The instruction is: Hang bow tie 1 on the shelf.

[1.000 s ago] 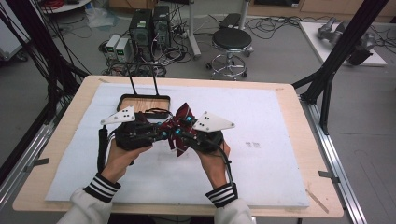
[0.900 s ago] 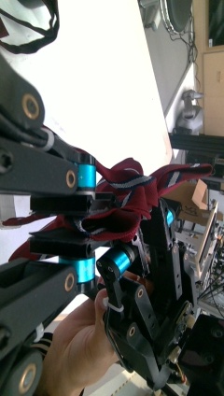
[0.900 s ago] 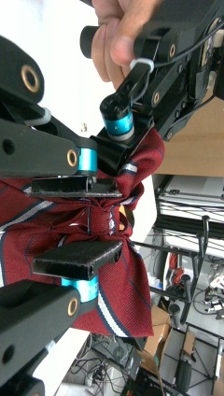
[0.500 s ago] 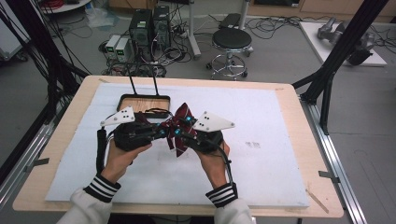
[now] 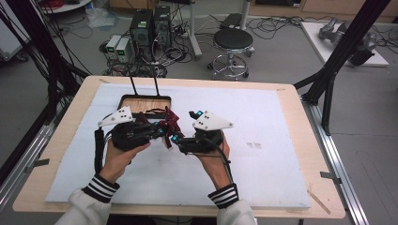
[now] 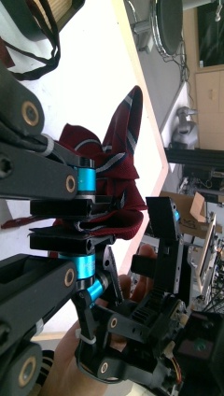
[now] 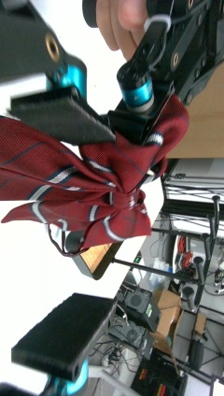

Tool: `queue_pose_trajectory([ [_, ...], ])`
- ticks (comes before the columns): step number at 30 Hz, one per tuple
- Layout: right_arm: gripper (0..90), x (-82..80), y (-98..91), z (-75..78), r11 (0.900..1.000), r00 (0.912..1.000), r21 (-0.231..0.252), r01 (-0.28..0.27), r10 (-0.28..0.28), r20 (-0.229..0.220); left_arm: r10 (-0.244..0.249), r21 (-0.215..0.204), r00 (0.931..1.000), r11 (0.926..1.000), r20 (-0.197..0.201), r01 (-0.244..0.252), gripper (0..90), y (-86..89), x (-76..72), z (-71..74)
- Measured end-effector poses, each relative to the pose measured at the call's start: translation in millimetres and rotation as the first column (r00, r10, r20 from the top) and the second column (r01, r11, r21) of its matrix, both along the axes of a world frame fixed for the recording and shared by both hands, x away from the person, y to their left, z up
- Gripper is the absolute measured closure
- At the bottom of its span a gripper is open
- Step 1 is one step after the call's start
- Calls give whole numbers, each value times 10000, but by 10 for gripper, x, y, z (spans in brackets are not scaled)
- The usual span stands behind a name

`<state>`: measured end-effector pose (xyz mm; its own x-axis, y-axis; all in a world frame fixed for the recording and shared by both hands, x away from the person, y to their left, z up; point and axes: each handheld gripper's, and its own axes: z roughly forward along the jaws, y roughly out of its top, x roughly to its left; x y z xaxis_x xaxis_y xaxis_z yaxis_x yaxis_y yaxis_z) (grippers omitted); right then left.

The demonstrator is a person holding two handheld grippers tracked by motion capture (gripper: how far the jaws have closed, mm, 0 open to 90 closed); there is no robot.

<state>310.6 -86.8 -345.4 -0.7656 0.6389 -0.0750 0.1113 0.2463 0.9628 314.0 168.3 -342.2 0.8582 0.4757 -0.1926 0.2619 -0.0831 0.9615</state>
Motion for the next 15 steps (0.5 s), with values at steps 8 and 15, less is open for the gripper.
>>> queue_pose_trajectory([
  [8, 120, -25, -62, 28, 9997, 9999, 171, 152, -153, 50, 21, 153, 9999, 9999, 149, -23, 848, 48, -2, 26],
  [15, 120, -65, -227, 41, 9984, 9989, 371, 433, -440, 179, 267, 204, 9995, 9994, 189, -271, 848, 157, 12, 52],
])
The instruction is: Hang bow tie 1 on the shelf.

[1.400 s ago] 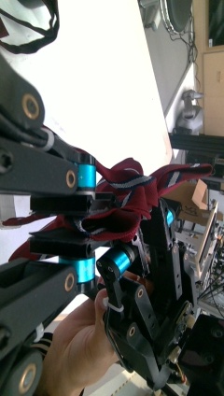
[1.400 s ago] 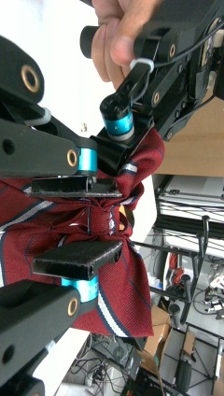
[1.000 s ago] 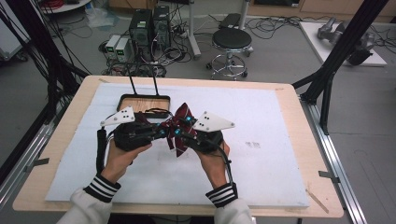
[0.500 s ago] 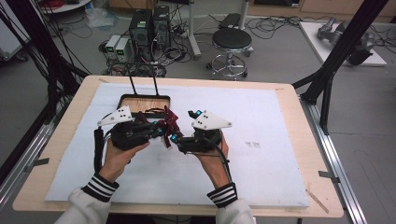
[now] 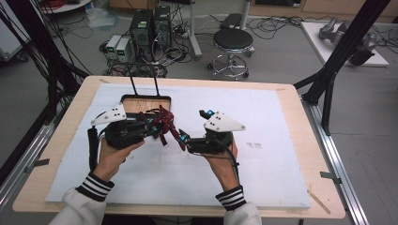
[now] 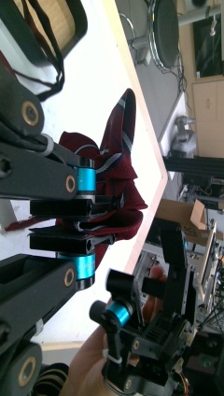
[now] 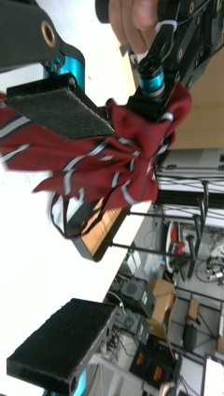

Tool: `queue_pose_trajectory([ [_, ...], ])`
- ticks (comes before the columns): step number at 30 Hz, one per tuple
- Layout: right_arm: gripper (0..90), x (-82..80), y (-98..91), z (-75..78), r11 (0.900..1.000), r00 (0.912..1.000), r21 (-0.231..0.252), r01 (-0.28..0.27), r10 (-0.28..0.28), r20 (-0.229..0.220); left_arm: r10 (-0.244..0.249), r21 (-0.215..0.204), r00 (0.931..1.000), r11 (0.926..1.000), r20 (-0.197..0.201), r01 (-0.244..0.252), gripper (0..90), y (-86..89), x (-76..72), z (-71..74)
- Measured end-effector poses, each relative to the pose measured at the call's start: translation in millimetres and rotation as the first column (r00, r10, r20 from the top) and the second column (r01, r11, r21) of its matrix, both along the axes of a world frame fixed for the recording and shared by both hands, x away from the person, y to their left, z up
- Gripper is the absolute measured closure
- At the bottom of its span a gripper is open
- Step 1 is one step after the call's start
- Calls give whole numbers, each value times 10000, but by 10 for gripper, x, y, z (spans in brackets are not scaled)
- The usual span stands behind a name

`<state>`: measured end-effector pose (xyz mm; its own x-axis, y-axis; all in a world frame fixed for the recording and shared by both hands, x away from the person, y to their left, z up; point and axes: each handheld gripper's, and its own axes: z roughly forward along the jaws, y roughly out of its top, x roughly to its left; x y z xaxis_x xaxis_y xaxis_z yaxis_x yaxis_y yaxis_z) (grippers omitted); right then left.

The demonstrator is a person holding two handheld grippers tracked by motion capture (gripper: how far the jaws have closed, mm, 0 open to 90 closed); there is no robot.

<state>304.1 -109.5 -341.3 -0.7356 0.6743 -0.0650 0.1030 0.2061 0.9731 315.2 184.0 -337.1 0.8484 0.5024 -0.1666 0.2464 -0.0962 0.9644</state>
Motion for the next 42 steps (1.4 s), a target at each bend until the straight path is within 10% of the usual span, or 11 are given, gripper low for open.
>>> queue_pose_trajectory([
  [23, 117, -283, -843, -136, 9898, 9899, 370, 1375, -1386, 298, 702, 114, 9964, 9974, 481, -709, 847, 275, 79, 256],
  [42, 117, -586, -1612, -557, 9427, 9491, 1166, 3125, -3150, 30, 1320, 204, 9870, 9907, 912, -1344, 846, 539, 213, 480],
])
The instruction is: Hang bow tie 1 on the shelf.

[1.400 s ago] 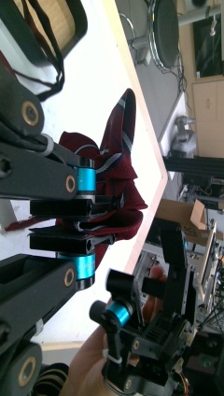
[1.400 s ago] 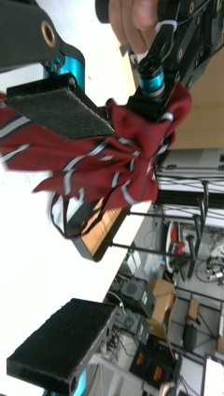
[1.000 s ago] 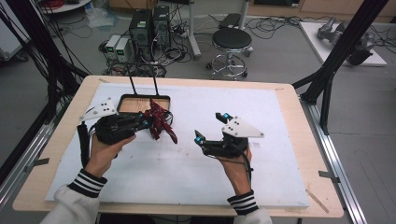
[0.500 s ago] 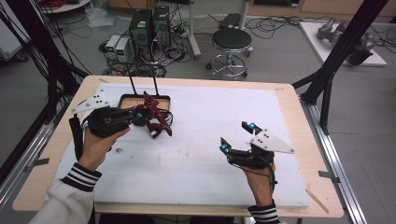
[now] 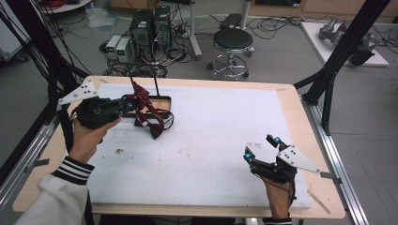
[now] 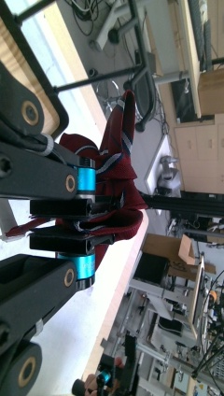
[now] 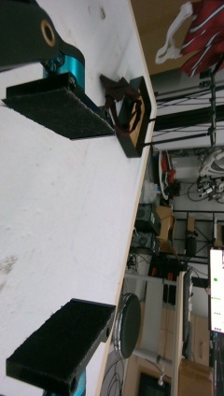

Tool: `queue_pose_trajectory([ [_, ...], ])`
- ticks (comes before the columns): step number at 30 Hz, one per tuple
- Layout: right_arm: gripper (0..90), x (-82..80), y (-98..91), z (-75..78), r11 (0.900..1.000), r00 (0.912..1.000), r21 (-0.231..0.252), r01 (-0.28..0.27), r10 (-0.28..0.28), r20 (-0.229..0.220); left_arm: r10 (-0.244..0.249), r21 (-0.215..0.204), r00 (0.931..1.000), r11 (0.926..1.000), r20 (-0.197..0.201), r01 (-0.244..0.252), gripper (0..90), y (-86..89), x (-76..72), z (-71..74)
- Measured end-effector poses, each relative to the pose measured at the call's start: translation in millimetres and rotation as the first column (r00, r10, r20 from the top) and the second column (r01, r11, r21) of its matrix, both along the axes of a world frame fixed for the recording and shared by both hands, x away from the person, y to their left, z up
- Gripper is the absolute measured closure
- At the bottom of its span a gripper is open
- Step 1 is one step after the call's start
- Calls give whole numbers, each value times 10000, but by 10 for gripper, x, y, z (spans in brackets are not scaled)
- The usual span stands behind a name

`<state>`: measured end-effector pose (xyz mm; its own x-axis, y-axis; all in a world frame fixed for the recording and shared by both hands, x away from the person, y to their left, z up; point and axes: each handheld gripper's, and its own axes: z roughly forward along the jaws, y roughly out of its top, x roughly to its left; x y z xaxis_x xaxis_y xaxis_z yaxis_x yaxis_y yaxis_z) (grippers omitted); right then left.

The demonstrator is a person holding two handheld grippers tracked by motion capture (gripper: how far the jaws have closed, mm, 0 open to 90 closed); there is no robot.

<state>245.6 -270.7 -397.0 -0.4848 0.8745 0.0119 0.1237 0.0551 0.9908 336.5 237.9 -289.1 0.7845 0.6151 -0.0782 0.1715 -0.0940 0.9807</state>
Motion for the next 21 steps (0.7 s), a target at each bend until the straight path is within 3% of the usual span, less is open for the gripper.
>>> queue_pose_trajectory([
  [16, 117, -82, -309, -310, 9952, 9958, 330, 918, -919, 8, 414, 154, 9989, 9990, 197, -418, 846, 200, 156, 133],
  [21, 116, -65, -335, -393, 9955, 9960, 318, 890, -889, -68, 564, 120, 9983, 9983, 152, -566, 846, 266, 241, 175],
])
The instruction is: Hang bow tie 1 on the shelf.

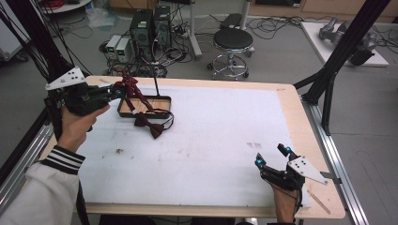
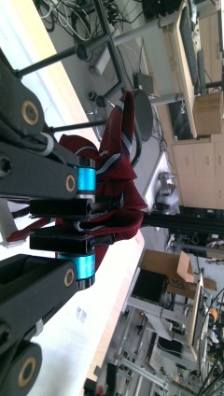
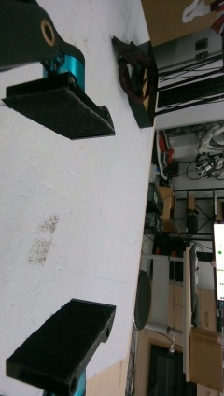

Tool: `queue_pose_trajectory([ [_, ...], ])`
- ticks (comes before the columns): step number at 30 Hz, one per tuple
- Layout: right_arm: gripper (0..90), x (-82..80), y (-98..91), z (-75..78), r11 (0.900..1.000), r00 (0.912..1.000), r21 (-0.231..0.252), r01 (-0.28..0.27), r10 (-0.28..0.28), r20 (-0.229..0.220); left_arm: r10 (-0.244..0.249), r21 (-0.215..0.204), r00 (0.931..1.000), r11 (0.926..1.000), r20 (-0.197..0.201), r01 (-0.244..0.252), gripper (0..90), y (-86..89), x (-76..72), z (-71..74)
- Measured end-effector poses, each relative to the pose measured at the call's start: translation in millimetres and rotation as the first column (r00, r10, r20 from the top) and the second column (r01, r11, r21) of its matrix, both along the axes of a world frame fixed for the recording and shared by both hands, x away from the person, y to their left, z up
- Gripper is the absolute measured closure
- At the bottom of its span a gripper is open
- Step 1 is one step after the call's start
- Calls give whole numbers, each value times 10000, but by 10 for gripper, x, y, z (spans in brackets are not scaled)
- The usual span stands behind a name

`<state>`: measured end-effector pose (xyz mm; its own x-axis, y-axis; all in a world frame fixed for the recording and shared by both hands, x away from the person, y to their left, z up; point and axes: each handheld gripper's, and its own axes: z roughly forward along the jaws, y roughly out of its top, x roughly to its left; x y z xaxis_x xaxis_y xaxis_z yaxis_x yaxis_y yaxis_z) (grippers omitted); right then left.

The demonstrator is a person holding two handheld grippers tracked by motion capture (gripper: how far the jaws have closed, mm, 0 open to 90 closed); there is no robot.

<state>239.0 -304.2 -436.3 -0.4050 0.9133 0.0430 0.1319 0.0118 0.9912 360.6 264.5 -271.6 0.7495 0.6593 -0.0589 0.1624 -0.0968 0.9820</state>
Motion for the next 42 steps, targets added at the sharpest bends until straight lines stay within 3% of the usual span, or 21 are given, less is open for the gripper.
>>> queue_pose_trajectory([
  [10, 116, 73, 65, -93, 9998, 9995, -135, -123, 127, 287, 326, 25, 9995, 9995, 27, -326, 844, 115, 168, 61],
  [24, 113, 93, 53, -117, 9986, 9982, 452, -269, 245, 540, 787, -164, 9968, 9968, 154, -785, 844, 282, 375, 154],
  [34, 113, 100, 82, -116, 9977, 9978, 589, -348, 313, 582, 969, -414, 9950, 9945, 244, -958, 844, 313, 508, 255],
  [42, 113, 98, 123, -117, 9969, 9972, 630, -481, 443, 595, 1152, -630, 9930, 9916, 272, -1133, 844, 350, 657, 244],
])
